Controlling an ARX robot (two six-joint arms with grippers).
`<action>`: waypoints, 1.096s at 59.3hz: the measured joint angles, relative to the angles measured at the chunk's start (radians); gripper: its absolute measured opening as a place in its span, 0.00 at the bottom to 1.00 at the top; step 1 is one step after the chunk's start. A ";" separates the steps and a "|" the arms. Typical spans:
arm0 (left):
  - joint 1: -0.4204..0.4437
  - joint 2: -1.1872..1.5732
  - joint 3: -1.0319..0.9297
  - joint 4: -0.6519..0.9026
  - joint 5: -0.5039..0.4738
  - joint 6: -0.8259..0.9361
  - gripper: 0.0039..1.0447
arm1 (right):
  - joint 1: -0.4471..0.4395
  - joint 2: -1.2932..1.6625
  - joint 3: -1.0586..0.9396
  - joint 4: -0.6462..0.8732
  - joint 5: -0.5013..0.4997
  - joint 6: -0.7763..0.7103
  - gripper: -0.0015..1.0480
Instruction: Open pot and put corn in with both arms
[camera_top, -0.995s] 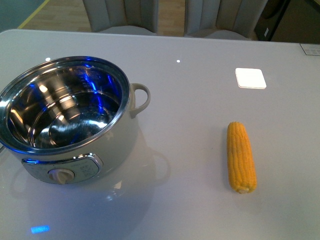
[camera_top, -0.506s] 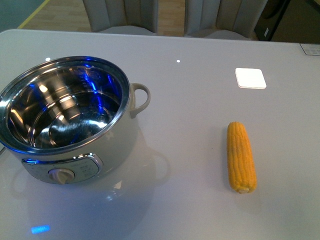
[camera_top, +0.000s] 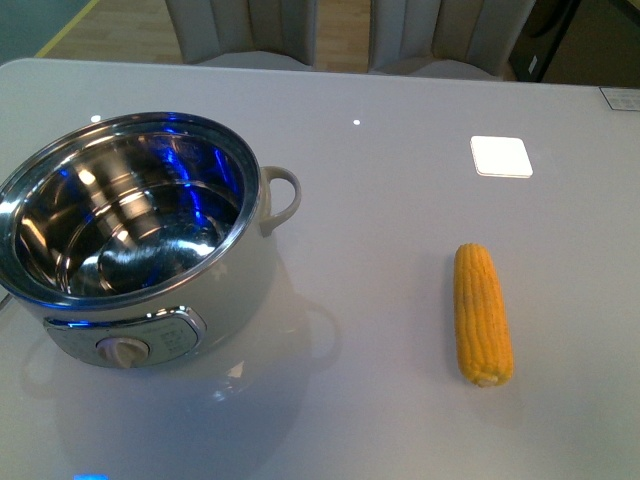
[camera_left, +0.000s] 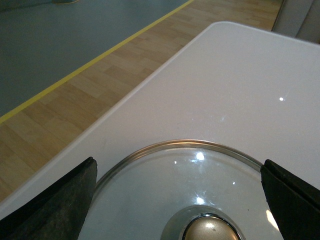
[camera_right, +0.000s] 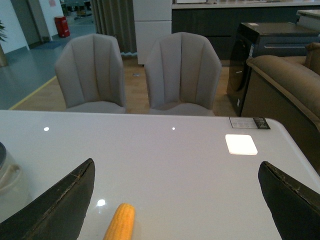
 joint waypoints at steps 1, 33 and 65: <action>0.004 -0.020 -0.013 -0.002 0.006 0.000 0.94 | 0.000 0.000 0.000 0.000 0.000 0.000 0.92; 0.030 -0.982 -0.555 -0.281 0.238 -0.113 0.94 | 0.000 0.000 0.000 0.000 0.000 0.000 0.92; 0.055 -1.709 -0.691 -0.902 0.321 -0.124 0.94 | 0.000 0.000 0.000 0.000 0.000 0.000 0.92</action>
